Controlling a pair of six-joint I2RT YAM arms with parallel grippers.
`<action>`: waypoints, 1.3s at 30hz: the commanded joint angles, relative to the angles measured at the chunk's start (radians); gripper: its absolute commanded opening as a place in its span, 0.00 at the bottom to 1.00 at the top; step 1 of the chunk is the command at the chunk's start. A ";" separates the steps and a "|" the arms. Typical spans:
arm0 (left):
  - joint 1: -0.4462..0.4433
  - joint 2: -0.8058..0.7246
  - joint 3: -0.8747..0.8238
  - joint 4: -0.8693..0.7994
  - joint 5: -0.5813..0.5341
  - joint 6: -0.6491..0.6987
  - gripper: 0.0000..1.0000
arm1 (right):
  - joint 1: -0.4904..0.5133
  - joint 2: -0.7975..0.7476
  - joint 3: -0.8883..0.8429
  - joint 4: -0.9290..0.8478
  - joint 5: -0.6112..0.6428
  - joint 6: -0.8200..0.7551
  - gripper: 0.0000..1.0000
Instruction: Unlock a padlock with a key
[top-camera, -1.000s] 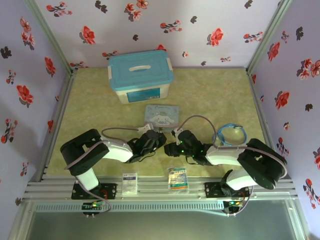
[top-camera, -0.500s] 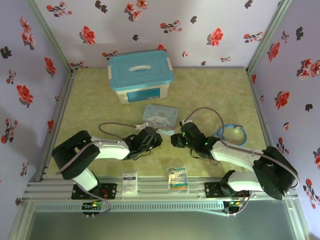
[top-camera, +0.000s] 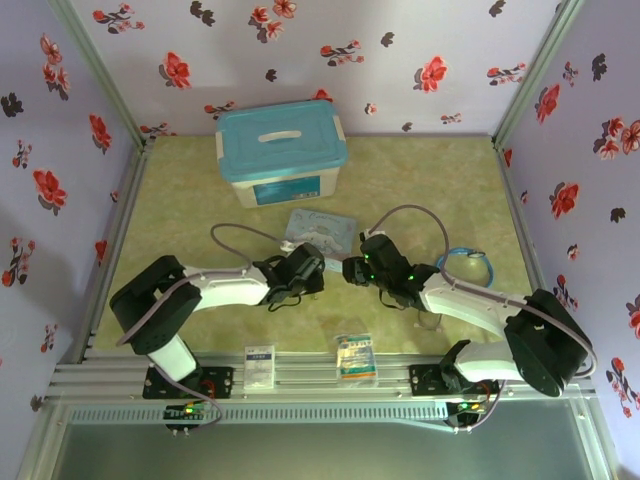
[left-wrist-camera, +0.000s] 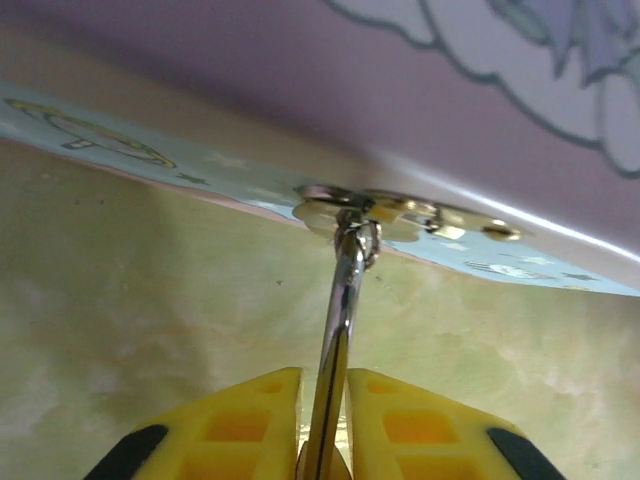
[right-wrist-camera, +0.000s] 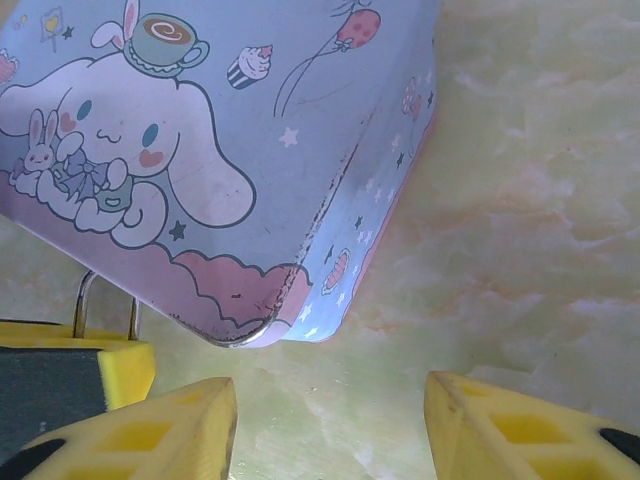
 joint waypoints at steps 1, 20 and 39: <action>-0.010 0.044 0.056 -0.197 -0.053 0.078 0.21 | -0.007 -0.002 -0.018 -0.016 0.019 0.017 0.50; -0.094 0.113 0.230 -0.485 -0.220 0.134 0.24 | -0.010 0.009 -0.035 -0.009 0.020 0.023 0.47; -0.179 0.172 0.337 -0.661 -0.332 0.112 0.36 | -0.010 0.005 -0.056 0.001 0.023 0.038 0.47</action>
